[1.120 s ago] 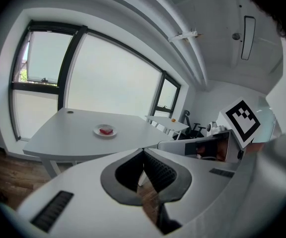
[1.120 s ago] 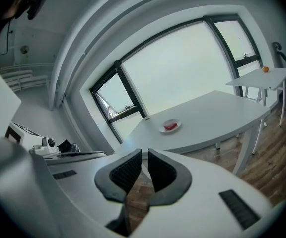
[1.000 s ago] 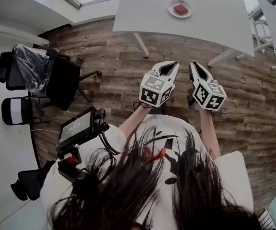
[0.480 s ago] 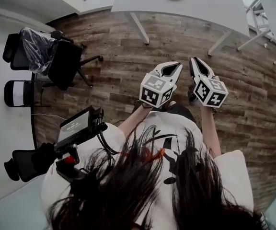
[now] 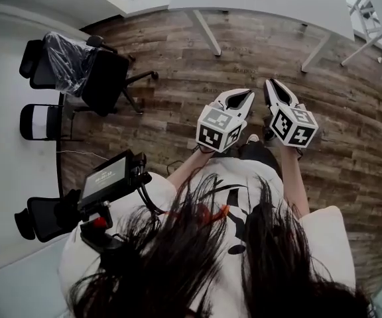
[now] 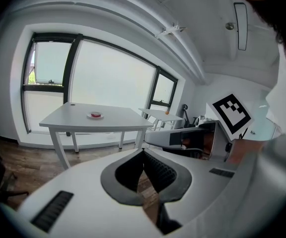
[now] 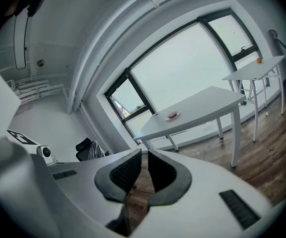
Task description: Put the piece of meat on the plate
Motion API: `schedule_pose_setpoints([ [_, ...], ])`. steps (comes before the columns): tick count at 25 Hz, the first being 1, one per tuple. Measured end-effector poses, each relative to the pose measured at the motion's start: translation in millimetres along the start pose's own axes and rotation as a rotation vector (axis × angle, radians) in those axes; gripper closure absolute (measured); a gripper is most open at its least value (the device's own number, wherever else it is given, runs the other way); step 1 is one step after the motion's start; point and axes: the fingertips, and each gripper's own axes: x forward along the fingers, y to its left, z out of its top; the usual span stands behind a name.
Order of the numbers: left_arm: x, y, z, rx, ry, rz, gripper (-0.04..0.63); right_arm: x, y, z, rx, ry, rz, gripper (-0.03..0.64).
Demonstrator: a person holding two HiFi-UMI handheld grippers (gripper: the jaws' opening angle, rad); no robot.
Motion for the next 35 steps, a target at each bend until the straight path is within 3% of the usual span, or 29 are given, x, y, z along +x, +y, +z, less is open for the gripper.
schedule_pose_setpoints([
  [12, -106, 18, -50, 0.016, -0.018, 0.018, 0.591, -19, 105, -69, -0.026, 0.028, 0.025, 0.569],
  [24, -217, 45, -96, -0.013, -0.074, -0.020, 0.591, -50, 208, -144, -0.064, 0.033, -0.047, 0.569],
  [35, -220, 42, -82, 0.016, -0.115, -0.039, 0.591, -54, 213, -136, -0.106, 0.023, -0.057, 0.569],
])
